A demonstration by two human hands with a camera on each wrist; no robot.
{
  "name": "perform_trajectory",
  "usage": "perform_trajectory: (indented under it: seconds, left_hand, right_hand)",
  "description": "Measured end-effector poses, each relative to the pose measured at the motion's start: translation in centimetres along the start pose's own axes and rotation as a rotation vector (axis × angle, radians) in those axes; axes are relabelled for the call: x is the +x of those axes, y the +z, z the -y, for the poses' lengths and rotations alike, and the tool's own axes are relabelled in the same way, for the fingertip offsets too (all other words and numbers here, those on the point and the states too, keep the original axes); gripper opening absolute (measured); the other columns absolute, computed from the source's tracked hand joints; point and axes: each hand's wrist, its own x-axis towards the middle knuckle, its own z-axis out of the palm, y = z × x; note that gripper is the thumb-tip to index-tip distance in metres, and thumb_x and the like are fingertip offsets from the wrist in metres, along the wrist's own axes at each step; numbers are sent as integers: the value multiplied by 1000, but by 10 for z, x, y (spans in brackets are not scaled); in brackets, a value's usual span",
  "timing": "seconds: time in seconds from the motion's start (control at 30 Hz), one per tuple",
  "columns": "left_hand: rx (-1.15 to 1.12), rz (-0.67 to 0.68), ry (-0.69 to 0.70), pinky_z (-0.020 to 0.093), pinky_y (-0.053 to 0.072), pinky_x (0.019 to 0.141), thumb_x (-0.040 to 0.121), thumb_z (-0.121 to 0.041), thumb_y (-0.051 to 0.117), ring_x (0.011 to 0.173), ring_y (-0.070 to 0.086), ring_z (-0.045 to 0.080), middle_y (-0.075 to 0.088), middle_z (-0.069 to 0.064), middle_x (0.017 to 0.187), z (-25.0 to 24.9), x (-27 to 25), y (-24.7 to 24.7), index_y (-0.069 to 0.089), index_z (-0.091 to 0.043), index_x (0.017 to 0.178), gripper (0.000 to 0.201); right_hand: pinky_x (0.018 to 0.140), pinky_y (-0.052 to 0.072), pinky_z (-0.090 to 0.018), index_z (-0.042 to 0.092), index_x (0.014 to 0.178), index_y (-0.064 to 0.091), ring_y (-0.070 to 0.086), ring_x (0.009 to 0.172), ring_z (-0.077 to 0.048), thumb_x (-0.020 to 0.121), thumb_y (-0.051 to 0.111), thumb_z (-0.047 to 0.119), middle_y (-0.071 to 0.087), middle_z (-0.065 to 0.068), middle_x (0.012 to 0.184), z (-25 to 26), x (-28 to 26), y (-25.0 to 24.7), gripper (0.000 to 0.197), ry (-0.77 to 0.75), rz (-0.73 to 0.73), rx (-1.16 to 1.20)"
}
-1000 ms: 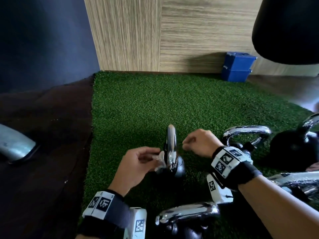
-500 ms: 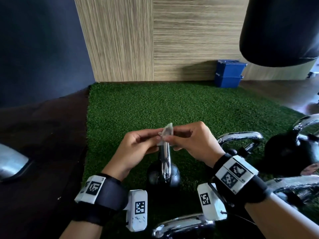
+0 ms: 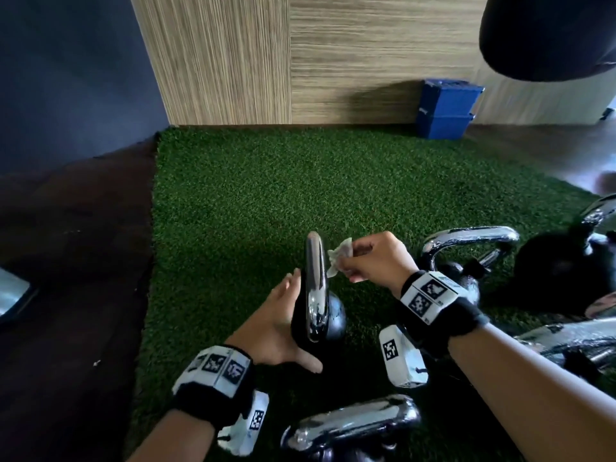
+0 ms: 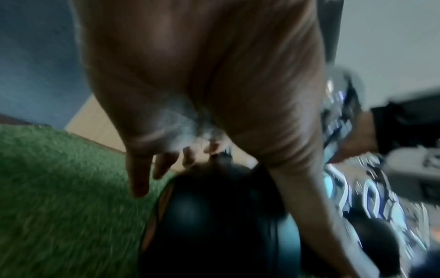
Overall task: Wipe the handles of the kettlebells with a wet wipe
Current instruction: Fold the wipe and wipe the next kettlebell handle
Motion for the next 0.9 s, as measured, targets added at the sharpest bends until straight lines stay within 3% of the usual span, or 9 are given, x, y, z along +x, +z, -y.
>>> perform_trajectory:
  seconds: [0.07, 0.17, 0.33, 0.43, 0.53, 0.63, 0.7, 0.8, 0.9]
  left_hand:
    - [10, -110, -5, 41, 24, 127, 39, -73, 90, 154, 17, 17, 13, -7, 167, 0, 7, 21, 7, -23, 163, 156]
    - [63, -253, 38, 40, 28, 124, 58, -72, 83, 147, 30, 18, 31, 1, 157, 4, 10, 32, 14, -16, 162, 137]
    - [-19, -278, 107, 39, 31, 123, 60, -60, 90, 143, 37, 16, 35, -1, 156, 9, 9, 29, 20, -16, 161, 130]
    - [-140, -279, 154, 38, 40, 118, 58, -53, 94, 136, 47, 11, 48, -6, 146, 15, 11, 25, 27, -22, 157, 124]
    - [-207, -251, 171, 42, 45, 114, 56, -50, 96, 131, 53, 11, 55, -9, 139, 21, 15, 26, 31, -31, 153, 118]
    - [-203, -240, 162, 46, 43, 114, 54, -55, 94, 134, 52, 12, 54, -10, 142, 24, 17, 26, 30, -33, 153, 120]
    - [-199, -230, 134, 46, 44, 115, 51, -60, 93, 134, 52, 11, 52, -12, 143, 25, 18, 26, 28, -39, 151, 121]
    - [-195, -192, 114, 46, 43, 115, 51, -63, 91, 134, 51, 13, 52, -11, 142, 26, 21, 23, 29, -48, 144, 113]
    - [-141, -161, 99, 43, 42, 116, 52, -65, 88, 133, 51, 11, 52, -9, 140, 28, 23, 18, 39, -43, 142, 105]
  right_hand:
    - [74, 64, -43, 10, 86, 79, 77, 75, -26, 76, 87, 17, 78, -7, 76, -9, 7, 9, 15, 10, -20, 6]
    - [78, 63, -48, 11, 80, 76, 75, 73, -26, 79, 83, 15, 77, -9, 77, -18, 14, 23, 9, -5, 7, 33]
    - [62, 64, -37, 17, 67, 76, 75, 62, -20, 77, 84, 19, 75, -1, 63, -23, 17, 39, 13, -16, -60, -131]
    - [47, 54, -23, 18, 60, 73, 68, 51, -5, 82, 81, 24, 73, 5, 59, -15, 21, 37, 24, -66, -111, -175]
    - [55, 58, -23, 17, 66, 75, 74, 61, -10, 85, 80, 20, 75, 4, 66, -8, 24, 33, 20, -136, -175, -22]
    - [71, 64, -38, 17, 74, 77, 77, 71, -19, 83, 79, 14, 77, -3, 73, -9, 22, 35, 10, -46, -131, 104]
    - [73, 64, -41, 13, 77, 77, 77, 73, -20, 84, 78, 12, 77, -5, 78, -6, 21, 34, 8, -13, -101, 100]
    - [63, 62, -29, 11, 83, 79, 75, 69, -13, 86, 76, 12, 77, -1, 76, 4, 22, 28, 5, -171, -202, -28]
    - [64, 55, -8, 15, 102, 79, 71, 74, -4, 85, 76, 7, 78, 3, 95, 10, 16, 26, 19, -366, -280, -171]
